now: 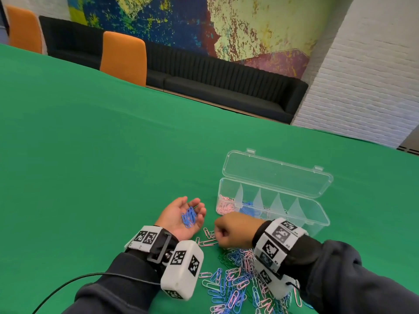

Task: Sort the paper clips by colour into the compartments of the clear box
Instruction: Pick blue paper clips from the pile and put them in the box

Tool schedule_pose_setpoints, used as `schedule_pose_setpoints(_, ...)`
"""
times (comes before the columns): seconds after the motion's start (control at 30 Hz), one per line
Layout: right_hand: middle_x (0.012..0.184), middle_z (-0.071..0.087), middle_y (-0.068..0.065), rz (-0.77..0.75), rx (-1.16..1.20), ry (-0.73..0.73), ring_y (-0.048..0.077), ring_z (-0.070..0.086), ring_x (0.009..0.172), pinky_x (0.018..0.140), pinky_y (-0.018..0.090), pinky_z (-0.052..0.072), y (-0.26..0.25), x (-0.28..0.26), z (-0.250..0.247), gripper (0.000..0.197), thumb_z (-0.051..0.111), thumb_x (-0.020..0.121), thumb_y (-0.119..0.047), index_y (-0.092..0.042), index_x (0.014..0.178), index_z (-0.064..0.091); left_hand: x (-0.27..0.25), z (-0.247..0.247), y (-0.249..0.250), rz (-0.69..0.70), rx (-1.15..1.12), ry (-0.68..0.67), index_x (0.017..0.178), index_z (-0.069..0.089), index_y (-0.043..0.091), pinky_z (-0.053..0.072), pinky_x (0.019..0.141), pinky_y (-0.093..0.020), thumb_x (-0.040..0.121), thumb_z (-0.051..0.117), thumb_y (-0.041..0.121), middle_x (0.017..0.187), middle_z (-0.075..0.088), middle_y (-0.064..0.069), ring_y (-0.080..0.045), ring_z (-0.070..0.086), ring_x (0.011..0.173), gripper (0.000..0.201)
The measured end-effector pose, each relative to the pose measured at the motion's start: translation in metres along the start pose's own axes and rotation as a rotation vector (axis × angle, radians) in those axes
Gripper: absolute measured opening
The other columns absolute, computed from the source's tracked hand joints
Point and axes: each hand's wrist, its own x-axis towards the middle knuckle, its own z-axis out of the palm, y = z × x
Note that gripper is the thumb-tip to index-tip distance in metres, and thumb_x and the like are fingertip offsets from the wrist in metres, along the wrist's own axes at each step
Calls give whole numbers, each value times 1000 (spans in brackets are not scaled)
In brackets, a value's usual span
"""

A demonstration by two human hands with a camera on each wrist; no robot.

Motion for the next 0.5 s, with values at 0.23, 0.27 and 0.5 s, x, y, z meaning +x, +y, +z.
schedule_pose_setpoints(0.23, 61, 48, -10, -33, 486, 370, 3, 43, 53, 53, 14, 35, -6, -13, -31, 17, 62, 85, -12, -24, 79, 51, -3, 5, -15, -93, 25, -54, 87, 54, 3, 52, 43, -23, 100, 30, 32, 72, 59, -16, -24, 61, 48, 39)
schedule_pose_setpoints(0.27, 61, 48, -11, -43, 447, 318, 2, 42, 54, 54, 16, 35, -7, -16, -30, 15, 63, 84, -12, -22, 81, 54, -4, 5, -14, -110, 21, -52, 84, 52, 5, 46, 37, -16, 99, 32, 31, 65, 58, -14, -19, 56, 40, 37)
schedule_pose_setpoints(0.5, 63, 42, -13, -116, 22, -125, 14, 46, 69, 55, 22, 32, -21, -28, 16, 16, 68, 81, -18, -12, 96, 63, -7, 3, -3, -140, 42, -116, 59, 41, 16, 13, 24, -11, 98, 35, 28, 44, 34, 3, -6, 29, 25, 42)
